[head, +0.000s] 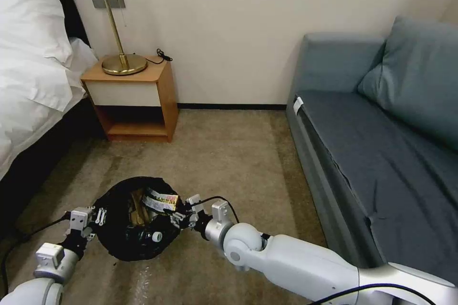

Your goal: Pick up the trash bin, then pick up the garbage on the floor and place it into the trash bin.

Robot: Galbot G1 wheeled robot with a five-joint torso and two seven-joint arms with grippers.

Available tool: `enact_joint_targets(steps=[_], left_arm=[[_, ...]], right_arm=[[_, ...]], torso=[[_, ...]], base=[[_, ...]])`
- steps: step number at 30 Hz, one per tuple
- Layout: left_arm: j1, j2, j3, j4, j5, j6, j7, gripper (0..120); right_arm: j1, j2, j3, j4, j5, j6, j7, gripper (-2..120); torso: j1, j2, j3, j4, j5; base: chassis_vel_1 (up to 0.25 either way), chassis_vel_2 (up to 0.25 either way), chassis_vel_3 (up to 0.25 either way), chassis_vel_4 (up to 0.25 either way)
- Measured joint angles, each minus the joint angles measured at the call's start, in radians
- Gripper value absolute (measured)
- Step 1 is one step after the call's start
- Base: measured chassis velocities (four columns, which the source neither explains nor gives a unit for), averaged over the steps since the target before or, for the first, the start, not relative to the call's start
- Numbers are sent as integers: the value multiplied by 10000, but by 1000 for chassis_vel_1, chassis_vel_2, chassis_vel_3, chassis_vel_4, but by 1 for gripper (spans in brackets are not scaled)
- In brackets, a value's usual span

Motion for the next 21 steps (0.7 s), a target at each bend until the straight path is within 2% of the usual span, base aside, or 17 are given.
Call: enact_joint_targets(steps=[1, 3, 4, 5, 6, 7, 8, 11, 16, 18, 19, 21], left_arm=[[0, 0, 0, 0, 0, 0, 0, 5], [15, -3, 0, 9, 0, 0, -66, 5], [15, -3, 0, 9, 0, 0, -66, 5], [14, -6, 0, 36, 0, -6, -111, 5], [14, -6, 0, 36, 0, -6, -111, 5], [20, -12, -3, 52, -16, -23, -141, 5], [20, -12, -3, 52, -16, -23, -141, 5], [46, -4, -21, 41, -110, -27, -178, 5], [90, 11, -31, -13, -295, -27, -283, 5], [201, 2, -32, -179, -1169, 251, -729, 5], [201, 2, -32, -179, -1169, 251, -729, 5], [244, -11, -31, -257, -1713, 498, -1142, 5]], right_arm=[[0, 0, 0, 0, 0, 0, 0, 54], [-60, -67, 175, 547, 77, -243, 261, 70], [-60, -67, 175, 547, 77, -243, 261, 70], [-61, -152, 262, 955, 88, -341, 454, 78], [-61, -152, 262, 955, 88, -341, 454, 78], [-49, -253, 294, 1467, 133, -478, 860, 85], [-49, -253, 294, 1467, 133, -478, 860, 85], [-80, -374, 510, 1966, 105, -584, 1368, 98], [-251, -409, 992, 1951, -32, -595, 1673, 100], [-515, -576, 1795, 1794, -150, -604, 1952, 100], [-515, -576, 1795, 1794, -150, -604, 1952, 100], [-698, -911, 2372, 1823, -166, -699, 1952, 100]], torso=[[0, 0, 0, 0, 0], [1, 0, 0, 2, 0], [1, 0, 0, 2, 0], [0, 0, 0, 2, 1], [0, 0, 0, 2, 1], [0, 0, 0, 2, 0], [0, 0, 0, 2, 0], [0, 0, 0, 1, 0], [0, 0, 0, 1, 1], [0, 0, 0, 2, 3], [0, 0, 0, 2, 3], [0, 0, 0, 2, 4]], base=[[0, 0, 0, 0], [0, 0, 0, 0], [0, 0, 0, 0], [0, 0, 0, 0], [0, 0, 0, 0], [0, 0, 0, 0], [0, 0, 0, 0], [0, 0, 0, 0], [0, 0, 0, 0], [0, 0, 0, 0], [0, 0, 0, 0], [0, 0, 0, 0]])
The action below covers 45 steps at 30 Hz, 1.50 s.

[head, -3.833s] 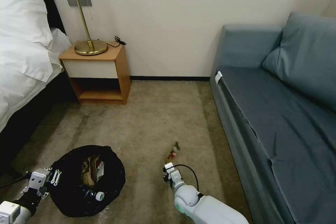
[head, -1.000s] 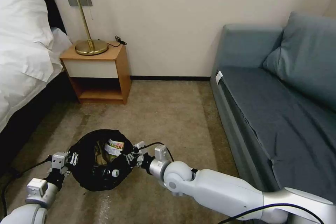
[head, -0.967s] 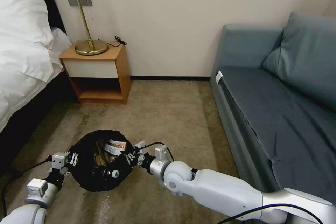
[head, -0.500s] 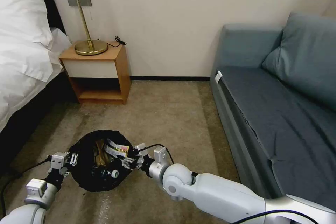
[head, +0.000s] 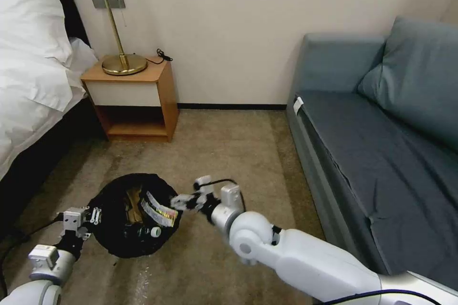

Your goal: Pick up the trash bin, then pick up the garbage on the floor and place it into the trash bin.

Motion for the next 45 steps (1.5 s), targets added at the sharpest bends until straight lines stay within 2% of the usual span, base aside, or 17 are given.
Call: enact_joint_targets(steps=[2, 3, 4, 6, 7, 10, 11, 13, 15, 18, 23, 25, 32, 35, 37, 41, 45], left_arm=[[3, -2, 0, -16, -108, 70, -122, 5], [5, -18, 7, -108, -637, 457, -776, 5], [5, -18, 7, -108, -637, 457, -776, 5], [-41, -25, 44, -178, -1266, 814, -1400, 5], [-41, -25, 44, -178, -1266, 814, -1400, 5], [-242, -37, 108, -138, -2162, 1085, -2045, 5], [-242, -37, 108, -138, -2162, 1085, -2045, 5], [-465, 10, 237, -20, -3190, 1349, -2445, 5], [-522, 26, 266, 16, -3365, 1374, -2487, 5], [-853, 151, 469, 184, -4305, 1472, -2781, 5], [-1087, 193, 589, 523, -4795, 1552, -2902, 5], [-1204, 252, 629, 979, -5228, 1539, -2984, 5], [-1415, 406, 650, 1829, -5954, 1324, -3324, 5], [-1440, 458, 667, 1958, -6201, 1279, -3325, 5], [-1565, 538, 752, 2396, -7083, 1145, -3196, 5], [-1568, 545, 763, 2593, -7107, 1084, -2968, 5], [-1516, 592, 755, 2636, -7233, 1154, -2828, 12]], right_arm=[[-33, -91, 107, 26, 6, -42, -20, 100], [-250, -649, 620, 308, 46, -246, -232, 100], [-250, -649, 620, 308, 46, -246, -232, 100], [-553, -1223, 1078, 610, 49, -319, -431, 100], [-553, -1223, 1078, 610, 49, -319, -431, 100], [-1136, -1823, 1758, 903, -2, -320, -646, 100], [-1136, -1823, 1758, 903, -2, -320, -646, 100], [-1771, -2194, 2289, 1088, -121, -265, -718, 100], [-1933, -2270, 2409, 1136, -160, -246, -744, 100], [-2586, -2501, 2923, 1389, -286, -236, -800, 100], [-3049, -2554, 3442, 1565, -363, -253, -806, 100], [-3429, -2572, 3841, 1627, -473, -259, -809, 100], [-4035, -2704, 4172, 1713, -804, -237, -918, 100], [-4140, -2707, 4215, 1733, -859, -235, -928, 100], [-4389, -2650, 4317, 1823, -1017, -233, -915, 100], [-4528, -2620, 4380, 1875, -1074, -233, -886, 100], [-4789, -2601, 4513, 1898, -1198, -232, -873, 100]], torso=[[0, 0, 0, 0, 0], [0, 0, 0, -3, -1], [0, 0, 0, -3, -1], [0, 0, 0, -1, 0], [0, 0, 0, -1, 0], [0, 0, 0, -2, 0], [0, 0, 0, -2, 0], [0, 0, 0, -2, -1], [0, 0, 0, -1, -2], [0, 0, 0, -4, -1], [0, 0, 0, -3, -3], [0, 0, 0, 0, -3], [0, 0, 0, -1, -4], [0, 0, 0, 0, -3], [0, 0, 0, -3, -3], [0, 0, 0, -1, -4], [0, 1, -1, -1, -1]], base=[[0, 0, 0, 0], [0, 0, 0, 0], [0, 0, 0, 0], [0, 0, 0, 0], [0, 0, 0, 0], [0, 0, 0, 0], [0, 0, 0, 0], [0, 0, 0, 0], [0, 0, 0, 0], [0, 0, 0, 0], [0, 0, 0, 0], [0, 0, 0, 0], [0, 0, 0, 0], [0, 0, 0, 0], [0, 0, 0, 0], [0, 0, 0, 0], [0, 0, 0, 0]])
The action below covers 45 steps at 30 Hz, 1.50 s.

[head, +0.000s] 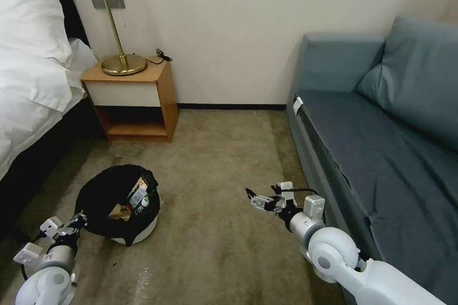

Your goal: Pick up the trash bin, then pick up the garbage on the floor and place it into the trash bin.

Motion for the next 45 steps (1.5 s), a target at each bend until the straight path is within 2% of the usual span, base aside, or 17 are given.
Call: enact_joint_targets(steps=[2, 6, 8, 9, 13, 14, 16, 17, 20, 26, 30, 31, 35, 40, 43, 44, 45], left_arm=[[37, 68, -32, -12, -11, 68, 16, 26], [69, 123, -75, -57, -11, 101, 16, 34], [172, 207, -148, -220, 11, 159, 3, 47], [172, 207, -148, -220, 11, 159, 3, 47], [415, 325, -274, -566, 158, 218, 2, 62], [415, 325, -274, -566, 158, 218, 2, 62], [845, 429, -569, -1161, 854, 388, 103, 84], [845, 429, -569, -1161, 854, 388, 103, 84], [1248, 451, -835, -1526, 1801, 345, 329, 98], [1540, 418, -1040, -1976, 2555, -119, 428, 100], [1961, 436, -1119, -2915, 2777, -155, 424, 100], [1961, 436, -1119, -2915, 2777, -155, 424, 100], [2587, 562, -1209, -4000, 3509, -142, 828, 100], [3015, 772, -1168, -4362, 3896, -237, 1158, 100], [3836, 1107, -1127, -4650, 4170, -360, 1525, 100], [3836, 1107, -1127, -4650, 4170, -360, 1525, 100], [4101, 1197, -1154, -4738, 4248, -425, 1575, 100]], right_arm=[[-233, 25, 140, 9, -79, 3, 6, 100], [-389, 33, 215, 11, -151, 7, 7, 100], [-510, 59, 298, 7, -214, 23, 8, 100], [-510, 59, 298, 7, -214, 23, 8, 100], [-579, 68, 341, 7, -246, 23, 21, 100], [-579, 68, 341, 7, -246, 23, 21, 100], [-532, 74, 325, -14, -268, 32, 56, 100], [-532, 74, 325, -14, -268, 32, 56, 100], [-481, 102, 294, -3, -287, 31, 188, 100], [-439, 109, 357, 67, -295, -8, 352, 100], [-388, 143, 581, 189, -298, -22, 475, 100], [-388, 143, 581, 189, -298, -22, 475, 100], [-513, 171, 1122, 348, -293, -21, 558, 100], [-706, 197, 1450, 389, -339, 2, 613, 100], [-943, 213, 1887, 356, -444, 88, 618, 100], [-943, 213, 1887, 356, -444, 88, 618, 100], [-1017, 232, 2078, 298, -473, 122, 617, 100]], torso=[[0, 0, 0, -1, 0], [0, 0, 1, 0, -1], [0, 0, 0, -1, -1], [0, 0, 0, -1, -1], [0, 0, 1, 0, -2], [0, 0, 1, 0, -2], [0, 0, 1, -2, -4], [0, 0, 1, -2, -4], [0, 0, 1, 2, -1], [-1, 0, 1, 0, -3], [0, 0, 1, -1, -2], [0, 0, 1, -1, -2], [0, 0, 1, 0, 0], [0, 0, 0, -1, 0], [0, 0, 0, 0, -2], [0, 0, 0, 0, -2], [0, 0, 0, 0, -2]], base=[[0, 0, 0, 0], [0, 0, 0, 0], [0, 0, 0, 0], [0, 0, 0, 0], [0, 0, 0, 0], [0, 0, 0, 0], [0, 0, 0, 0], [0, 0, 0, 0], [0, 0, 0, 0], [0, 0, 0, 0], [0, 0, 0, 0], [0, 0, 0, 0], [0, 0, 0, 0], [0, 0, 0, 0], [0, 0, 0, 0], [0, 0, 0, 0], [0, 0, 0, 0]])
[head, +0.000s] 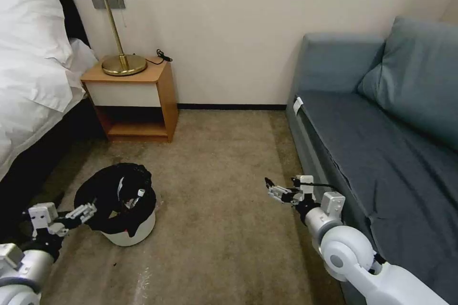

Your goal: Pick up the trash bin, then pick up the garbage on the floor and place it into the trash bin.

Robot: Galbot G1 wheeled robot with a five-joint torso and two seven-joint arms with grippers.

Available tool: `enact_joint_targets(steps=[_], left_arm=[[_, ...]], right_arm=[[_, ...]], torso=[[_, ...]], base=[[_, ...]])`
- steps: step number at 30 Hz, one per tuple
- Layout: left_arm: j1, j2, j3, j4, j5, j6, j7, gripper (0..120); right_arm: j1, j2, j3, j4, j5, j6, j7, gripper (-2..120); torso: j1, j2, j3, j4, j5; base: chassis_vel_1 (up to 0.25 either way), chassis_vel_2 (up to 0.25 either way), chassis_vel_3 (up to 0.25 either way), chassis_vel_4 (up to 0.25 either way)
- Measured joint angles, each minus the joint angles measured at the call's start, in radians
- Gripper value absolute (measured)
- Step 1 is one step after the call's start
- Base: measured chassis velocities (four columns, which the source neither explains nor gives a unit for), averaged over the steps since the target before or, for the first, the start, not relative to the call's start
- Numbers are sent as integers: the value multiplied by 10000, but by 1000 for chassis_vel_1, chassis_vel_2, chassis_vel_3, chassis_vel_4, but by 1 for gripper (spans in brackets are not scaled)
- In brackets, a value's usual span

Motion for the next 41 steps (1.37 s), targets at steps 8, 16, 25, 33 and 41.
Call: enact_joint_targets(steps=[8, 16, 25, 33, 41], left_arm=[[585, -23, -54, -442, 133, -48, -14, 100], [663, -252, 60, -498, 332, -346, -24, 100], [614, -480, 259, -435, 688, -519, -16, 100], [624, -493, 272, -452, 701, -511, -23, 100], [623, -492, 272, -452, 698, -499, -27, 100]], right_arm=[[-415, -12, 635, -48, -73, -82, -57, 100], [-1188, -61, 1111, 296, -334, -174, -69, 100], [-1590, 80, 1349, 331, -744, -143, -76, 100], [-1594, 105, 1338, 334, -747, -194, -46, 100], [-1582, 106, 1324, 334, -743, -200, -40, 100]], torso=[[0, 0, 1, -1, 1], [0, 0, 1, -1, 0], [0, 0, 0, -1, 1], [0, 0, 1, 0, 0], [0, 1, 1, -1, 0]], base=[[0, 0, 0, 0], [0, 0, 0, 0], [0, 0, 0, 0], [0, 0, 0, 0], [0, 0, 0, 0]])
